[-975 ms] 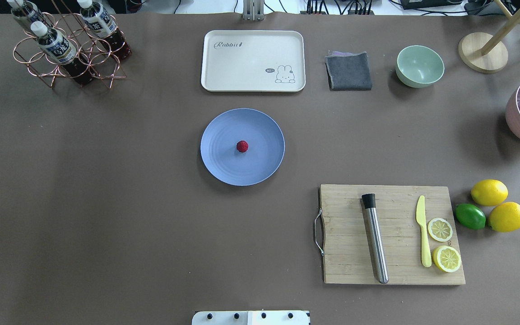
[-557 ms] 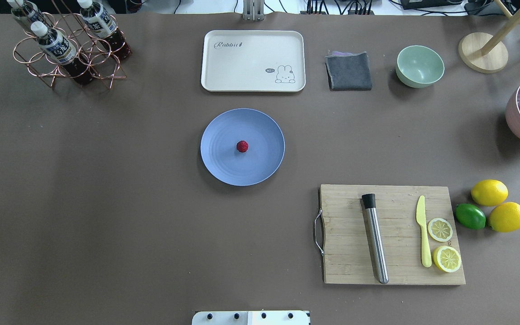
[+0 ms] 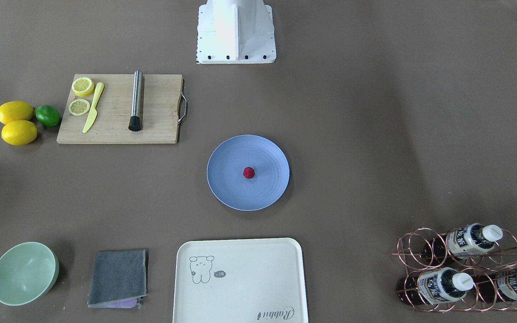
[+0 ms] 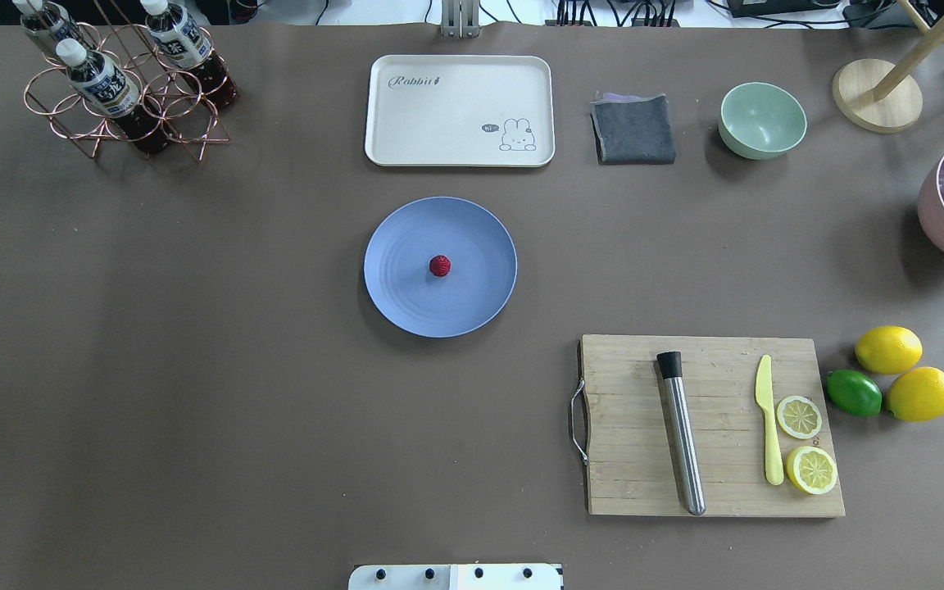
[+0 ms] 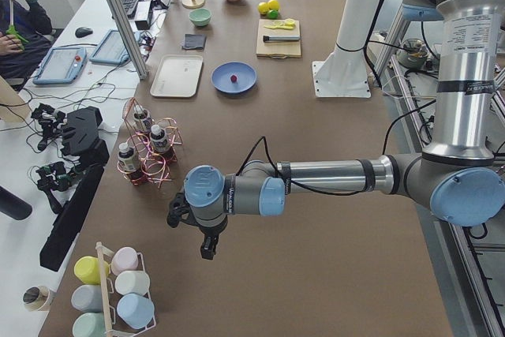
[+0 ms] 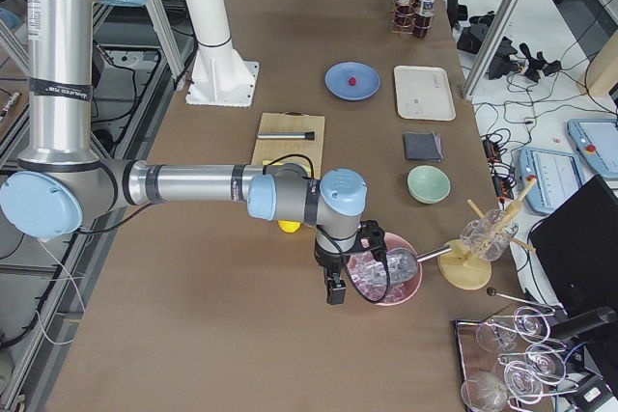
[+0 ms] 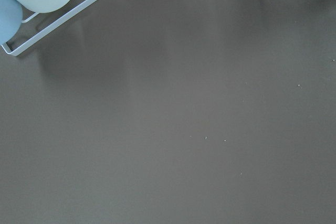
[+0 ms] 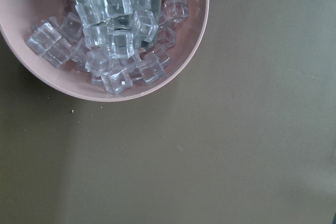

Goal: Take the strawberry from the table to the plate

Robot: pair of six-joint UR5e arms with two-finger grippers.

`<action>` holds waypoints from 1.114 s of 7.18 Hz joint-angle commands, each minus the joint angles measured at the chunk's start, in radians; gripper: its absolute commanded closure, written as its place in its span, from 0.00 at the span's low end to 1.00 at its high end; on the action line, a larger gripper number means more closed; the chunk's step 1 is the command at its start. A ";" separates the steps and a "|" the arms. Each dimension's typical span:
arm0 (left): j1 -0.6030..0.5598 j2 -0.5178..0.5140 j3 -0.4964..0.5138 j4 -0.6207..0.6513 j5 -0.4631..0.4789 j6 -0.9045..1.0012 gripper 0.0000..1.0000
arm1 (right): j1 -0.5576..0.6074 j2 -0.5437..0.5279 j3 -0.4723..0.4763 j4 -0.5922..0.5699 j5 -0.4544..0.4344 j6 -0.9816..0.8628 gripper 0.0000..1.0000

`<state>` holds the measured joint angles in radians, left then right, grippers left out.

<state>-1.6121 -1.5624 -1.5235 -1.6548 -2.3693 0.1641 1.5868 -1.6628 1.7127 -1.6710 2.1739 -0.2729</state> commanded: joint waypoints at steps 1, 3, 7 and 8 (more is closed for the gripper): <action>0.000 0.010 -0.001 -0.002 0.001 0.002 0.02 | 0.001 0.000 -0.001 0.001 0.070 0.001 0.00; 0.000 0.018 -0.004 -0.003 -0.001 0.005 0.02 | 0.001 0.000 -0.001 0.001 0.076 0.000 0.00; 0.000 0.021 -0.006 -0.003 -0.001 0.005 0.02 | 0.001 -0.012 -0.001 0.001 0.087 -0.002 0.00; 0.000 0.025 -0.012 -0.003 -0.001 0.006 0.02 | -0.001 -0.017 -0.001 0.001 0.087 -0.002 0.00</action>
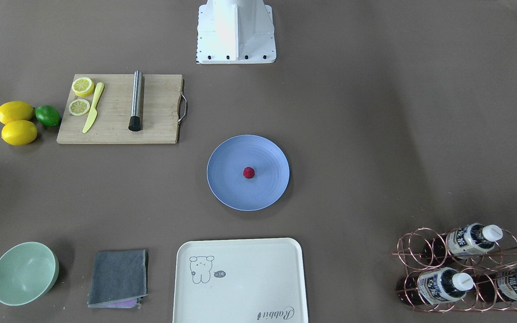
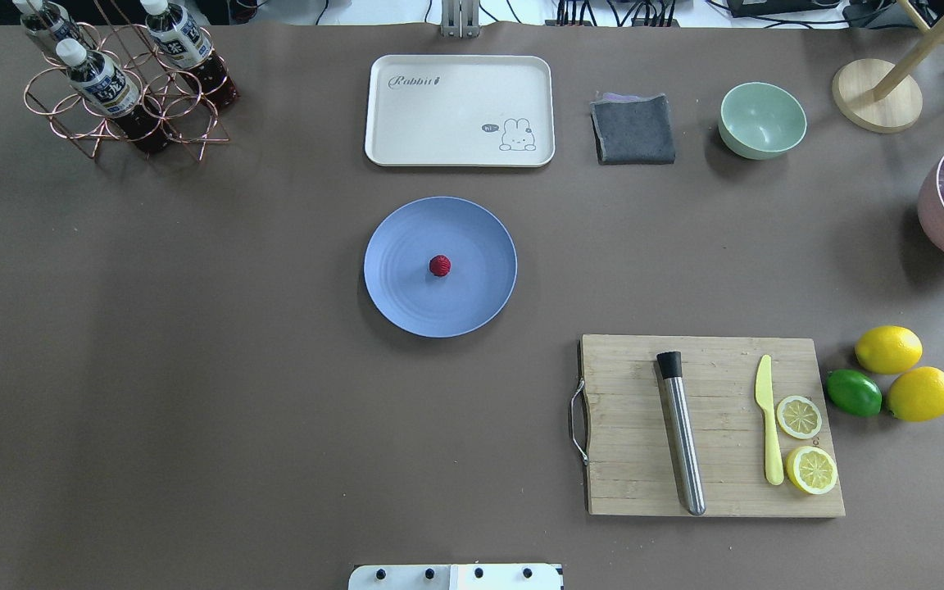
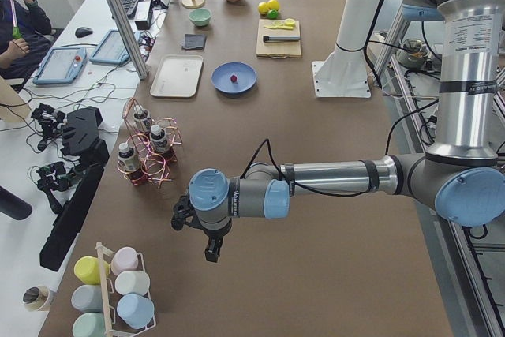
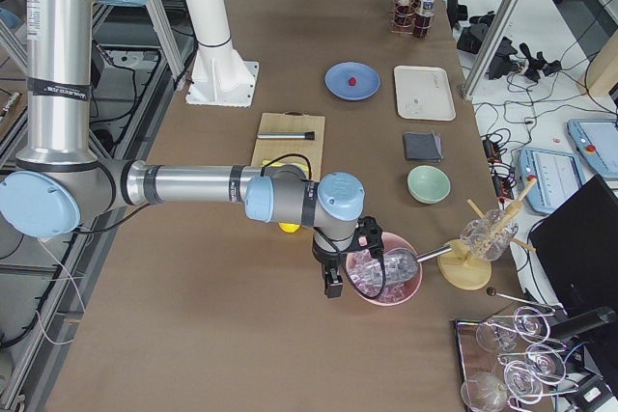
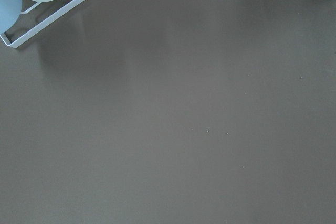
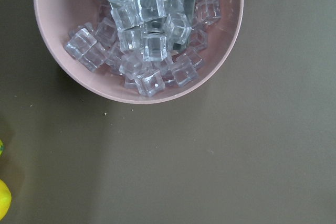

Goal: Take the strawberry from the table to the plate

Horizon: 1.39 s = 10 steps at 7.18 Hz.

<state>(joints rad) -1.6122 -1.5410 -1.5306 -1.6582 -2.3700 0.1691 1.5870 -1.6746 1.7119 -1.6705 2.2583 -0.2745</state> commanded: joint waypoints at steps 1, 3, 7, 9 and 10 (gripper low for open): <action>0.000 0.008 -0.010 0.000 0.000 0.001 0.02 | -0.001 -0.005 0.000 0.000 0.004 0.000 0.00; 0.000 0.039 -0.045 0.000 0.000 0.001 0.02 | 0.001 -0.007 0.000 0.000 0.004 -0.002 0.00; 0.000 0.039 -0.042 0.000 0.002 0.001 0.02 | 0.001 -0.014 0.002 0.000 0.013 -0.005 0.00; 0.000 0.039 -0.040 0.000 0.002 0.001 0.02 | 0.001 -0.014 0.003 0.000 0.021 -0.006 0.00; 0.000 0.039 -0.037 0.000 0.002 0.001 0.02 | 0.001 -0.014 0.002 0.002 0.021 -0.006 0.00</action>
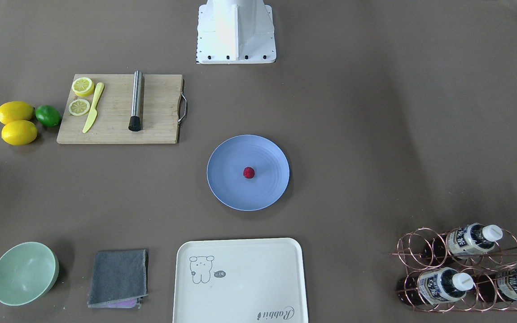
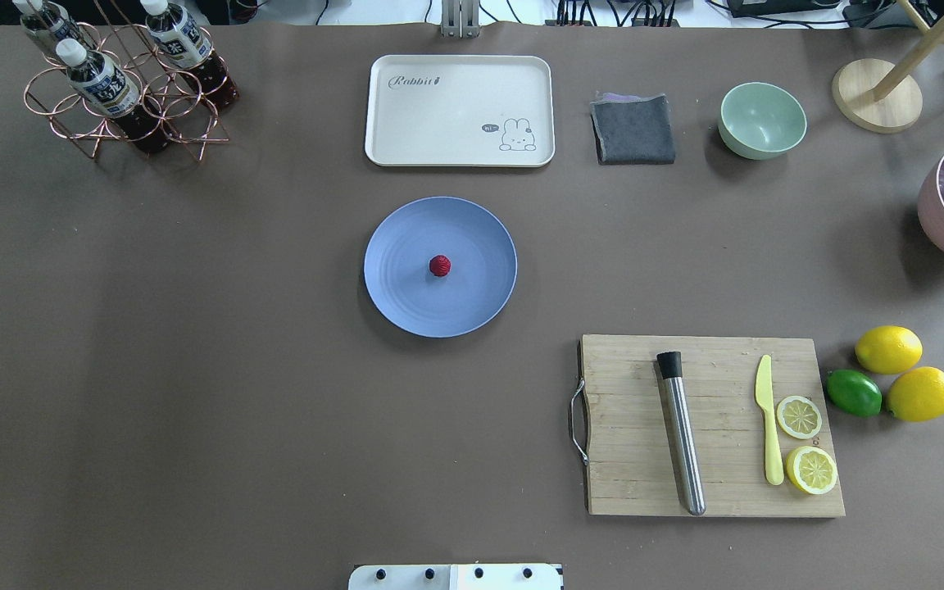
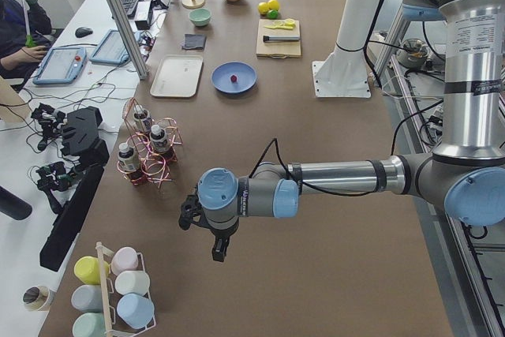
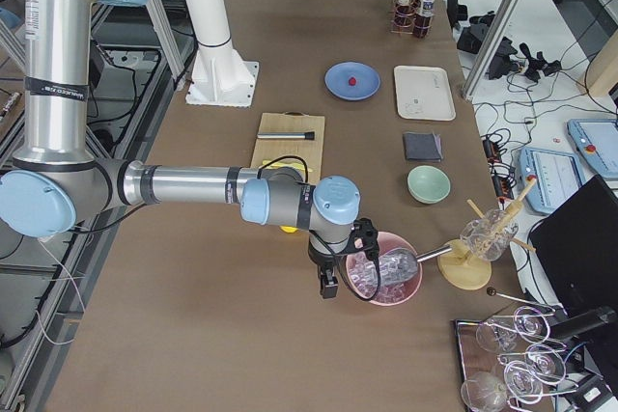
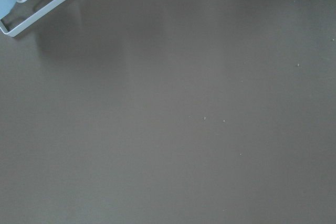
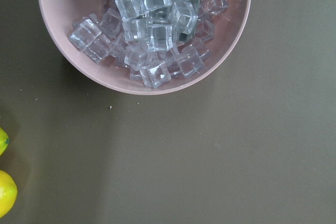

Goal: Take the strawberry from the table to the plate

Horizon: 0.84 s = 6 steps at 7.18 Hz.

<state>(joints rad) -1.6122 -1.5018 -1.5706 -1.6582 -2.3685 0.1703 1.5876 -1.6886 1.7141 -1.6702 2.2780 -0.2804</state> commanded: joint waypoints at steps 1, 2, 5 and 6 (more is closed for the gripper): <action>0.000 0.012 0.004 0.002 -0.002 0.000 0.02 | -0.001 -0.008 0.004 0.001 0.001 0.000 0.00; 0.000 0.026 -0.003 -0.002 -0.002 0.002 0.02 | 0.000 -0.011 0.005 0.001 0.001 0.000 0.00; 0.000 0.031 0.009 0.002 0.000 0.000 0.02 | -0.001 -0.011 -0.004 0.000 0.001 0.000 0.00; 0.000 0.032 0.009 0.003 0.000 -0.003 0.02 | -0.001 -0.011 -0.013 0.000 0.001 0.000 0.00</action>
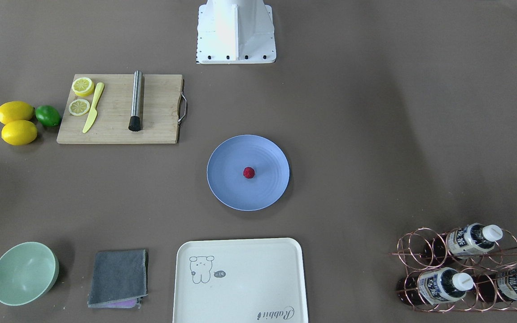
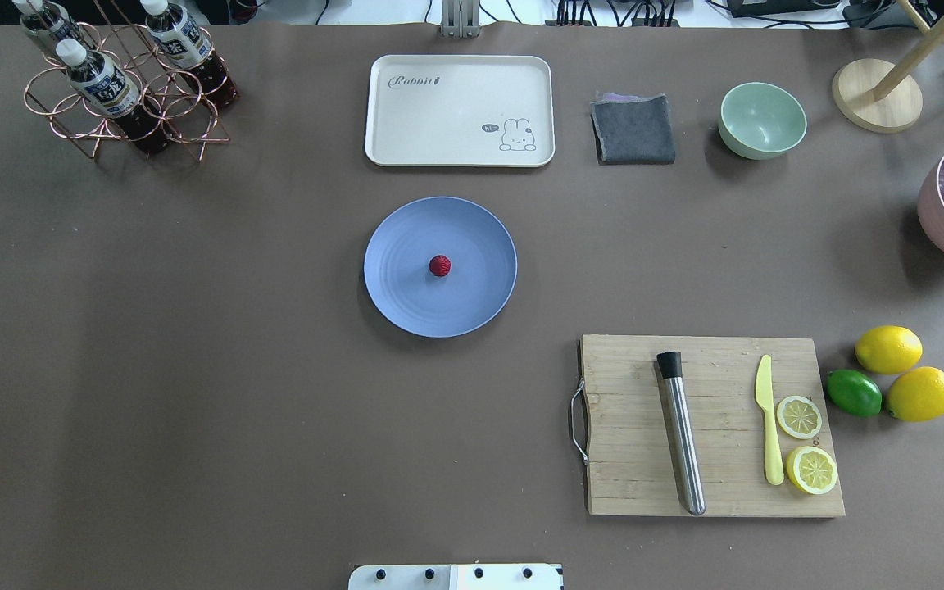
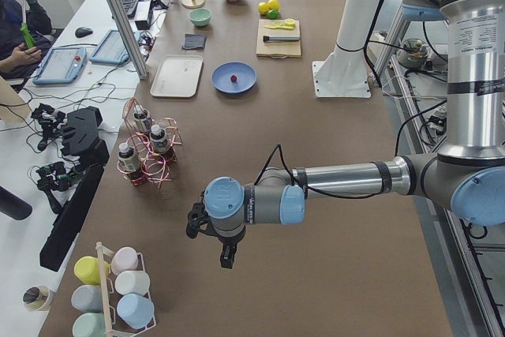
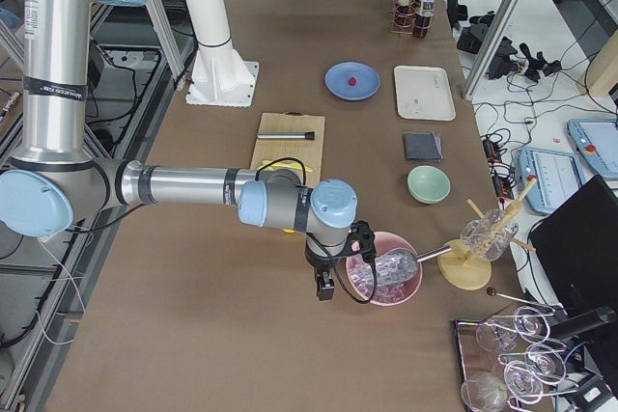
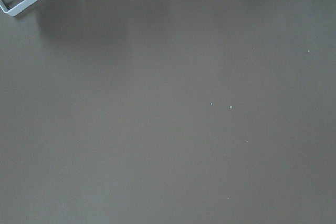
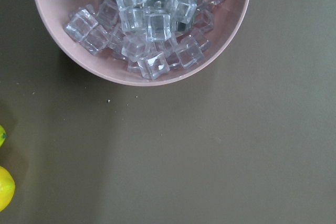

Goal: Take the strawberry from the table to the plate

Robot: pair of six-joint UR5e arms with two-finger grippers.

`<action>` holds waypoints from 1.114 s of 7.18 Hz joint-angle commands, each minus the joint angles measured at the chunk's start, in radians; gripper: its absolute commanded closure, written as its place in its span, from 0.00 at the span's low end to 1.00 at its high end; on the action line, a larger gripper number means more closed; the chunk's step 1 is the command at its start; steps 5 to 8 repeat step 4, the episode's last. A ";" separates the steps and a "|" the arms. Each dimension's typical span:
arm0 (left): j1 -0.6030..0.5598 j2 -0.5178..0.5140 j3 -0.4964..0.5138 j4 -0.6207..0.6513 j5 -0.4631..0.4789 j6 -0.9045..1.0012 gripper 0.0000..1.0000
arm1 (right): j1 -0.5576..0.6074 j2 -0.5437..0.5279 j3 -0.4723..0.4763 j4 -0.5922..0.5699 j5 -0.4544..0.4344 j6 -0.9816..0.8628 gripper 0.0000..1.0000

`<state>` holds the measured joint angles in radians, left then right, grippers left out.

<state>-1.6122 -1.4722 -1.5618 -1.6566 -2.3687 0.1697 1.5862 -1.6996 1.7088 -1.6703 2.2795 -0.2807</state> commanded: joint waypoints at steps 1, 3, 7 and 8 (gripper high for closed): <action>0.000 0.001 0.000 0.000 0.000 -0.004 0.02 | 0.000 0.000 -0.009 0.000 0.002 0.000 0.00; 0.000 0.001 0.002 -0.002 0.003 -0.004 0.02 | 0.000 -0.003 -0.009 0.000 0.002 0.000 0.00; 0.000 0.001 0.002 -0.002 0.003 -0.003 0.02 | 0.000 -0.006 -0.009 0.000 0.000 0.000 0.00; 0.000 0.001 0.002 -0.002 0.003 -0.003 0.02 | 0.000 -0.006 -0.009 0.000 0.000 0.000 0.00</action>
